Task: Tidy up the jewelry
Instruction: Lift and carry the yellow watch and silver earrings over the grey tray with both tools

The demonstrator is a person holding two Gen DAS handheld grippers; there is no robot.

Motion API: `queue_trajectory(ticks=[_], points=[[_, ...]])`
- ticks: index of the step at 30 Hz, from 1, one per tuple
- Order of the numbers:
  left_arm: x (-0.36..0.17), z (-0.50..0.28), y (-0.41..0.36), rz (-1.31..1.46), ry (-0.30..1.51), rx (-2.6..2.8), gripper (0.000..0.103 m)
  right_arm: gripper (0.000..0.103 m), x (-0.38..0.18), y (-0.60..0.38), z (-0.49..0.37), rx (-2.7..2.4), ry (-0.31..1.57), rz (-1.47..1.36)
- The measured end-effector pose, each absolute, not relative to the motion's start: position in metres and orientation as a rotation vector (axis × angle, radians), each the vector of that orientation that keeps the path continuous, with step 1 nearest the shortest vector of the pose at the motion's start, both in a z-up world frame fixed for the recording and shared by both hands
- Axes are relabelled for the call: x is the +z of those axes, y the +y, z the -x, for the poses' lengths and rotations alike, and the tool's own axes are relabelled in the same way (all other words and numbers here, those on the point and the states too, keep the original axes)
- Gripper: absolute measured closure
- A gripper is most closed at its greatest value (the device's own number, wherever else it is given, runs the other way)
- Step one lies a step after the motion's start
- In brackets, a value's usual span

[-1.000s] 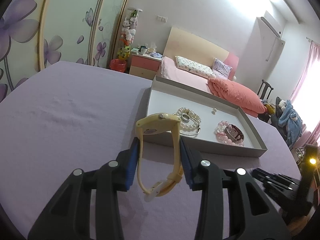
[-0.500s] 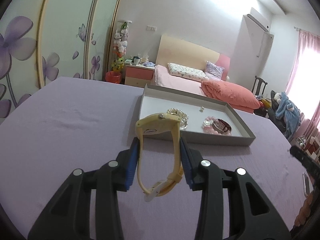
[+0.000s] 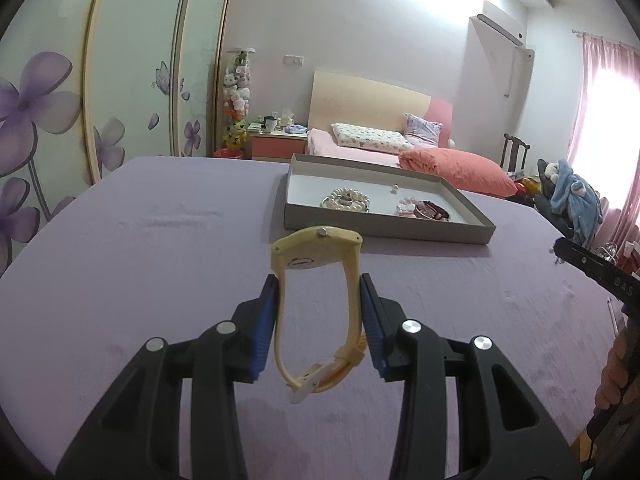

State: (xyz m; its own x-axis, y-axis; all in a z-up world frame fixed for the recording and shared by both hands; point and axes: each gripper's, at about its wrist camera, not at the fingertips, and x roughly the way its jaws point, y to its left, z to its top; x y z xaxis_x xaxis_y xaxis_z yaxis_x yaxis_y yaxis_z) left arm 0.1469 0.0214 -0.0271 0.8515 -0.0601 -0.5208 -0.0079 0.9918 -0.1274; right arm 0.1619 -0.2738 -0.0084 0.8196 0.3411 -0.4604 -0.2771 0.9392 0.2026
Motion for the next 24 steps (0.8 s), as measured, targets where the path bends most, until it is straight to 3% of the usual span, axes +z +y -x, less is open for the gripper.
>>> queue_trajectory(ticks=[17,24], points=[[-0.021,-0.143,0.018,0.127,0.533,-0.065,0.063,0.093,-0.007,-0.271,-0.157,0.331,0.499,-0.123],[0.019,-0.158,0.015,0.083,0.421,-0.084,0.063,0.093,0.033,-0.272,-0.165,0.312,0.355,-0.081]])
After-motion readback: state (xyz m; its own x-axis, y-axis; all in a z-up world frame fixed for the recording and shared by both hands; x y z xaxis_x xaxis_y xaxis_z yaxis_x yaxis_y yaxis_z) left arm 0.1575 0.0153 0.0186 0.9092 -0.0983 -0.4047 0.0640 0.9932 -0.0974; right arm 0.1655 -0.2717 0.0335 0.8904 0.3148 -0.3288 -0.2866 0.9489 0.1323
